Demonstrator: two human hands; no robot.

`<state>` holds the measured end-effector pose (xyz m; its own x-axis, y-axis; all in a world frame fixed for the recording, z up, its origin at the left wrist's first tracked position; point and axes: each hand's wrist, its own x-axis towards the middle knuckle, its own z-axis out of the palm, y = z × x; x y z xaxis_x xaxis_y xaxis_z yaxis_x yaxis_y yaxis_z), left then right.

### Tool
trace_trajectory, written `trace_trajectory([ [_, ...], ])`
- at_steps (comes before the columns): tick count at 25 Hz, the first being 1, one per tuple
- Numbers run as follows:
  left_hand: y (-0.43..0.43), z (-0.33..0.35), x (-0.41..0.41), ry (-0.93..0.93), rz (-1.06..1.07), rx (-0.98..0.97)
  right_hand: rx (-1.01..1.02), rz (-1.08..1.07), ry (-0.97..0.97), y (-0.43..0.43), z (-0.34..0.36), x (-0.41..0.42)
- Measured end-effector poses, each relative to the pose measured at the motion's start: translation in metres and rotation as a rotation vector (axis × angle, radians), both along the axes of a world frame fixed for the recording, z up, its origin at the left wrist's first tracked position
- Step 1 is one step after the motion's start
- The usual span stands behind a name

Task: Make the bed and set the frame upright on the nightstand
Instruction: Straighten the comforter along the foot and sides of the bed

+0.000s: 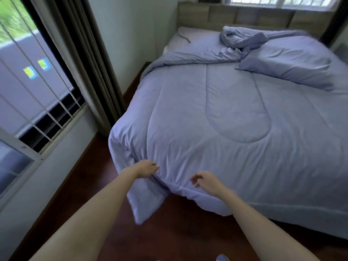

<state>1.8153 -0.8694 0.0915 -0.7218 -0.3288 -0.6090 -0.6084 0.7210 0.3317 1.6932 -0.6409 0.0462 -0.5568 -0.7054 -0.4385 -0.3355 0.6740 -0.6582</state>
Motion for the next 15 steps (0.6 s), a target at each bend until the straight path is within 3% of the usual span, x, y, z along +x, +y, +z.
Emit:
trace_trajectory([
  [5,-0.043,0.049,0.003,0.264,0.138,0.038,-0.438,-0.292,-0.146,-0.094,0.056,0.008],
  [8,-0.077,0.069,-0.008,0.477,0.264,0.024,-0.569,-0.324,-0.14,-0.133,0.084,-0.001],
  [11,-0.106,0.085,-0.027,0.7,0.408,0.14,-0.677,-0.343,-0.13,-0.173,0.105,-0.025],
  [15,-0.15,0.113,-0.058,0.844,0.458,0.236,-0.804,-0.295,-0.117,-0.245,0.137,-0.07],
])
